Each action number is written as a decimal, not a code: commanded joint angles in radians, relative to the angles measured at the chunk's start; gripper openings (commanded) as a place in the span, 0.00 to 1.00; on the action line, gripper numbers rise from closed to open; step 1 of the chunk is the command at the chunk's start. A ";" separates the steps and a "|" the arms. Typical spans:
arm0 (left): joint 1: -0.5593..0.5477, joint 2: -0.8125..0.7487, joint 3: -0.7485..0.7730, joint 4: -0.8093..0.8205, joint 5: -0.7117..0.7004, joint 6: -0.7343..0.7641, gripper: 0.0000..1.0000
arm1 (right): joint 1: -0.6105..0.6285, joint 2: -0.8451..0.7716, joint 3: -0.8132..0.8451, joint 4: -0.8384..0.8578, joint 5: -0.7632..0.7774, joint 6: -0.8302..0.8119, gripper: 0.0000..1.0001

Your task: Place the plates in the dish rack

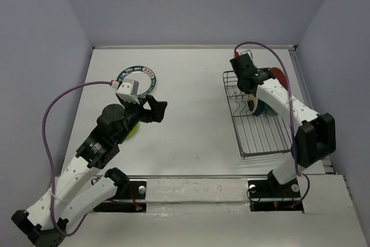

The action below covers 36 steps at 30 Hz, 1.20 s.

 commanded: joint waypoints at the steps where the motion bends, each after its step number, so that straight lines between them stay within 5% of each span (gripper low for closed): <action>1: 0.009 0.016 -0.007 0.040 0.005 0.018 0.99 | 0.006 0.004 -0.039 0.118 -0.018 0.030 0.07; 7: 0.024 0.050 -0.007 0.036 -0.011 0.012 0.99 | 0.006 0.009 -0.066 0.180 -0.020 0.039 0.08; 10: 0.043 0.079 -0.005 0.034 -0.006 0.007 0.99 | 0.006 0.009 -0.080 0.201 -0.008 0.039 0.22; 11: 0.059 0.097 -0.005 0.034 0.003 0.004 0.99 | 0.006 0.003 -0.083 0.209 -0.008 0.039 0.37; 14: 0.104 0.143 -0.005 0.046 0.075 -0.022 0.99 | 0.006 -0.020 -0.088 0.220 -0.021 0.079 0.58; 17: 0.226 0.197 -0.014 0.091 0.214 -0.063 0.99 | 0.006 -0.065 -0.091 0.232 -0.087 0.096 0.67; 22: 0.352 0.278 -0.044 0.183 0.406 -0.157 0.99 | 0.006 -0.166 -0.109 0.257 -0.239 0.130 0.71; 28: 0.581 0.419 -0.106 0.351 0.638 -0.344 0.99 | 0.038 -0.368 -0.258 0.443 -0.645 0.249 0.73; 36: 0.747 0.554 -0.039 0.404 0.492 -0.436 0.85 | 0.094 -0.490 -0.453 0.684 -0.820 0.369 0.73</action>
